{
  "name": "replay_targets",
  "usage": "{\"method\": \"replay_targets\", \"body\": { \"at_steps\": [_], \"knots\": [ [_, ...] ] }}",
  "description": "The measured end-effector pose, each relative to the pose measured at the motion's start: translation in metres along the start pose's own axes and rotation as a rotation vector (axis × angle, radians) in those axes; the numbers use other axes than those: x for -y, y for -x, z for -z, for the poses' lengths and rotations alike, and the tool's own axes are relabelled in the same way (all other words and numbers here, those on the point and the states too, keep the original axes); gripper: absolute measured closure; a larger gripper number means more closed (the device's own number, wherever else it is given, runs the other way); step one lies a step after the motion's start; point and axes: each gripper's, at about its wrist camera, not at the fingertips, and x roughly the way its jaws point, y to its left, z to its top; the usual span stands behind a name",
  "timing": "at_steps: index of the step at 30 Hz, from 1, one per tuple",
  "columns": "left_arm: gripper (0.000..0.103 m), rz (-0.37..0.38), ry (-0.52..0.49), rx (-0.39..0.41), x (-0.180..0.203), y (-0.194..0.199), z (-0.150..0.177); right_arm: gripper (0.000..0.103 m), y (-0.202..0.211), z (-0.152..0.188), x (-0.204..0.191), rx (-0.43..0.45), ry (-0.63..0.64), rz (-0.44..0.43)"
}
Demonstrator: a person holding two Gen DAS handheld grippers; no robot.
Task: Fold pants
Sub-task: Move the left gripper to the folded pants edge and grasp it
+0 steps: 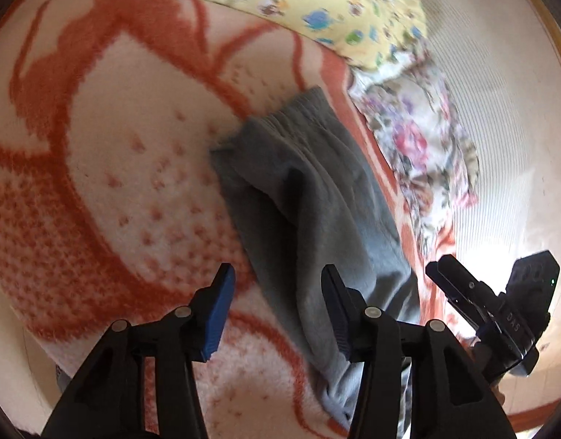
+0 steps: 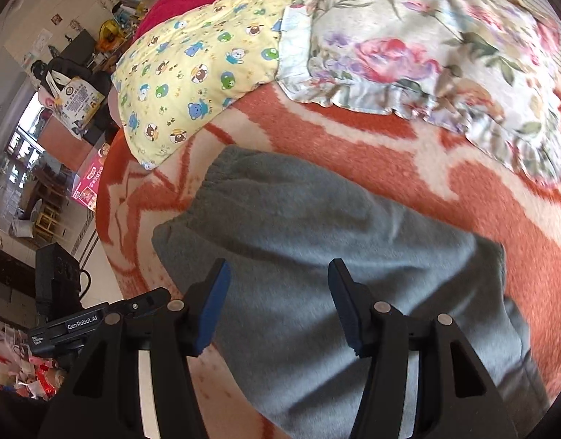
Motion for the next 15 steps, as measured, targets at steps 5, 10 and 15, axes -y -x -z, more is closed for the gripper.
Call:
{"method": "replay_targets", "body": {
  "at_steps": [5,10,15],
  "knots": [
    [0.051,0.002,0.058,-0.008,-0.012,-0.011,-0.013,0.044,-0.022,-0.033,-0.015,-0.012,0.058,-0.004],
    [0.05,0.026,0.101,-0.032,-0.014,-0.022,-0.018,0.042,-0.047,-0.064,-0.022,-0.044,0.099,0.001],
    [0.049,0.042,0.164,-0.018,-0.019,-0.023,-0.024,0.038,-0.076,-0.089,-0.028,-0.076,0.146,0.005]
  ]
}}
